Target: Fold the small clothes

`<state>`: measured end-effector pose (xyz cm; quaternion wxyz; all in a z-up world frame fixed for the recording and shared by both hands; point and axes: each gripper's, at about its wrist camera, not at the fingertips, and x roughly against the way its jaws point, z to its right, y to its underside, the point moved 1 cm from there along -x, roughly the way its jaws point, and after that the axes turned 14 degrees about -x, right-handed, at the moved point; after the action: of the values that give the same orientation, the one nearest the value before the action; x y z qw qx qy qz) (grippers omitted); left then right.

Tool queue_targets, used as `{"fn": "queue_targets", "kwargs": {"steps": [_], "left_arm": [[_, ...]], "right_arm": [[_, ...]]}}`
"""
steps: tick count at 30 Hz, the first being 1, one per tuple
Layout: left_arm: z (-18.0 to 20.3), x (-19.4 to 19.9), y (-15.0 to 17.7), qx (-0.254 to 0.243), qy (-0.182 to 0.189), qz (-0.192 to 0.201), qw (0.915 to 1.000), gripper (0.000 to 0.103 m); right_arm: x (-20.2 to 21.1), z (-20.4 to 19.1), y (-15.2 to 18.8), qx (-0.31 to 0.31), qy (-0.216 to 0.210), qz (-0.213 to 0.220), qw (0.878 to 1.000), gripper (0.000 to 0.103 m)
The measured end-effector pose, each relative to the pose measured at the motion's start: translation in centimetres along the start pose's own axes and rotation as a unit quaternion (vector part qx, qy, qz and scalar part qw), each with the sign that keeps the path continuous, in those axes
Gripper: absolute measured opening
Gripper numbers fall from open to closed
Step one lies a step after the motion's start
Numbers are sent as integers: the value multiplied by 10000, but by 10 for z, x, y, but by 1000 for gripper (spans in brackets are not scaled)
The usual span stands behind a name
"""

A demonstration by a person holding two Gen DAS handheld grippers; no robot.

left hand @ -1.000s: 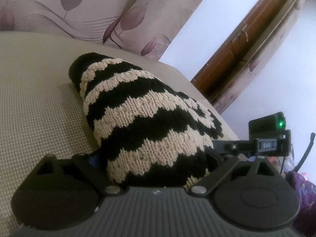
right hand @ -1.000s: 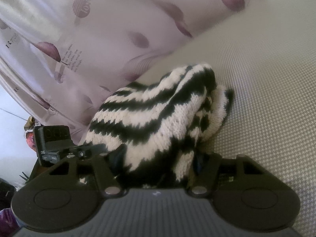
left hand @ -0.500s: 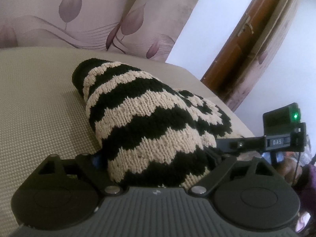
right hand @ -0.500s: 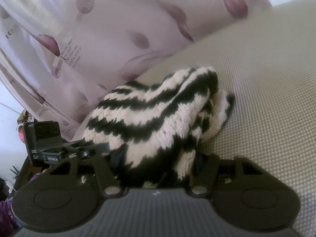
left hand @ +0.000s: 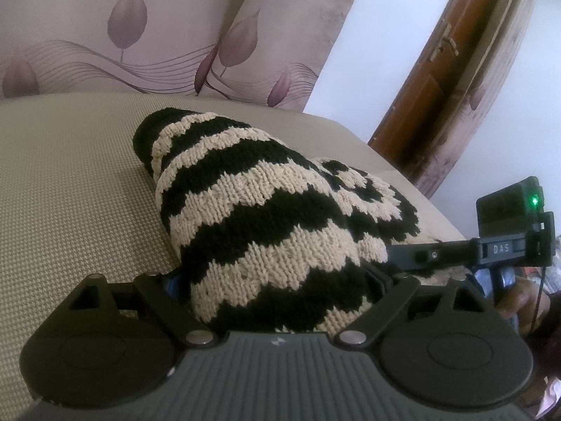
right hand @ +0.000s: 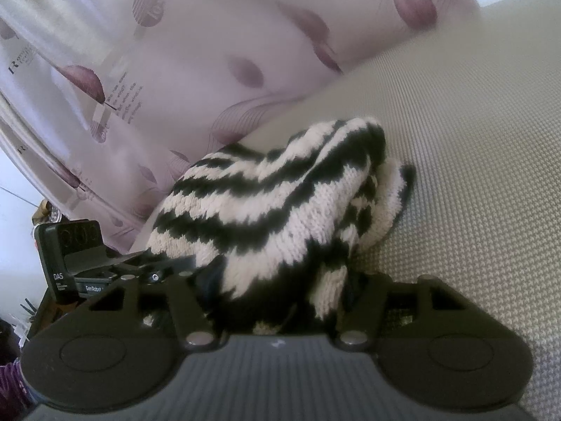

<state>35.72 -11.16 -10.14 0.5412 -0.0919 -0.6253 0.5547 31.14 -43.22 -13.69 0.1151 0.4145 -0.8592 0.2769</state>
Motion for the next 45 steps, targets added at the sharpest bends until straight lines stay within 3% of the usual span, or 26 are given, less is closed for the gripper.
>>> {"fn": "queue_targets", "kwargs": {"steps": [10, 19, 23, 31, 33, 35, 38, 45], "left_arm": [[1, -1, 1, -39, -64, 44, 10000, 91], [6, 2, 2, -162, -170, 104, 9997, 84], [5, 2, 1, -136, -121, 80, 9998, 85], [0, -2, 0, -55, -30, 74, 10000, 92], [-1, -2, 1, -23, -12, 92, 10000, 92], [0, -1, 2, -76, -28, 139, 9999, 88], [5, 2, 2, -179, -89, 215, 9996, 79], [15, 9, 3, -238, -293, 257, 9990, 75]], "right_arm": [[0, -8, 4, 259, 127, 80, 9996, 60], [4, -10, 8, 283, 79, 169, 9994, 54], [2, -2, 3, 36, 44, 61, 10000, 66], [-4, 0, -1, -66, -103, 25, 9999, 72], [-6, -2, -1, -36, -111, 25, 9999, 71], [-6, -5, 1, 80, -70, 9, 9999, 60], [-3, -9, 4, 131, -64, 94, 9999, 52], [2, -9, 9, 59, -124, 251, 9996, 51]]}}
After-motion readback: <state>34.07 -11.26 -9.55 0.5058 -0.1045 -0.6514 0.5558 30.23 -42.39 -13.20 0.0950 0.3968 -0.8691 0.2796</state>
